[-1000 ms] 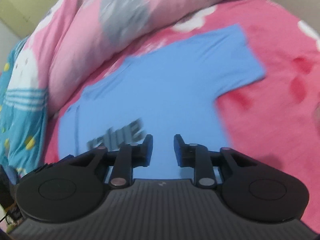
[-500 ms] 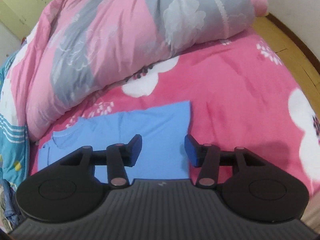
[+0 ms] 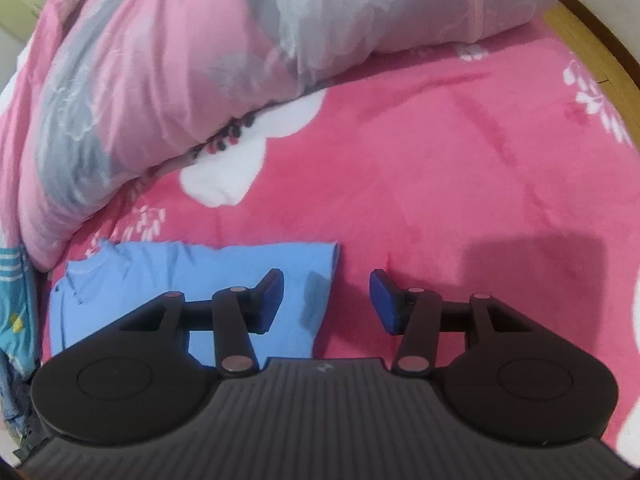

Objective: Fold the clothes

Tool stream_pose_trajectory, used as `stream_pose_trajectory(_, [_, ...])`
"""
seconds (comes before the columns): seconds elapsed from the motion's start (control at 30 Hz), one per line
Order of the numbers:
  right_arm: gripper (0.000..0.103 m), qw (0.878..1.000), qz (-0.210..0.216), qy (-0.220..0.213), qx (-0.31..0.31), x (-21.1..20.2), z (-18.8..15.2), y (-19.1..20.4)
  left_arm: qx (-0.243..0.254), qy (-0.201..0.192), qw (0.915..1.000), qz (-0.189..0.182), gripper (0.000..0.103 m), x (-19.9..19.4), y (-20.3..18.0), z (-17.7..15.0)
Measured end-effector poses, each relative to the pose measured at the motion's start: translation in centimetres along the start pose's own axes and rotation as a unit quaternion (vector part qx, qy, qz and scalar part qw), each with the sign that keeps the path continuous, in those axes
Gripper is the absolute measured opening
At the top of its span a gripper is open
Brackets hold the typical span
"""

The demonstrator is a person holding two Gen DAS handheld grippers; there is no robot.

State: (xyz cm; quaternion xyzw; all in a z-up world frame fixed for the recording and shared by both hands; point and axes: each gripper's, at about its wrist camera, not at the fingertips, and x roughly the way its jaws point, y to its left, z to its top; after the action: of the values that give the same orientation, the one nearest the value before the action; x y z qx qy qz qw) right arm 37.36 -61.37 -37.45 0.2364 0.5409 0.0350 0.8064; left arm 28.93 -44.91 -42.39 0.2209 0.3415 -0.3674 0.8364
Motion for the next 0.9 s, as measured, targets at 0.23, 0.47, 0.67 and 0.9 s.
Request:
stream_pose_trajectory(0.23, [0.002,1.0,0.004,-0.005,-0.018,0.2,0.0,0.5,-0.071,-0.009,0.9973,-0.018,0.005,-0.8,1.6,-0.6])
stream_pose_trajectory(0.47, [0.002,0.998,0.051,-0.031,-0.014,-3.8,0.3,2.7,-0.21,-0.044,0.9752,-0.056,0.004,-4.4,4.5,-0.3])
stream_pose_trajectory(0.67, [0.002,0.994,0.1,-0.03,-0.018,-5.0,0.8,5.9,-0.341,-0.071,0.9348,-0.069,0.004,-7.3,7.6,-0.5])
stream_pose_trajectory(0.9, [0.002,0.989,0.136,-0.008,-0.049,-3.2,1.4,10.7,-0.459,-0.086,0.883,-0.043,0.004,-9.7,10.2,-2.7])
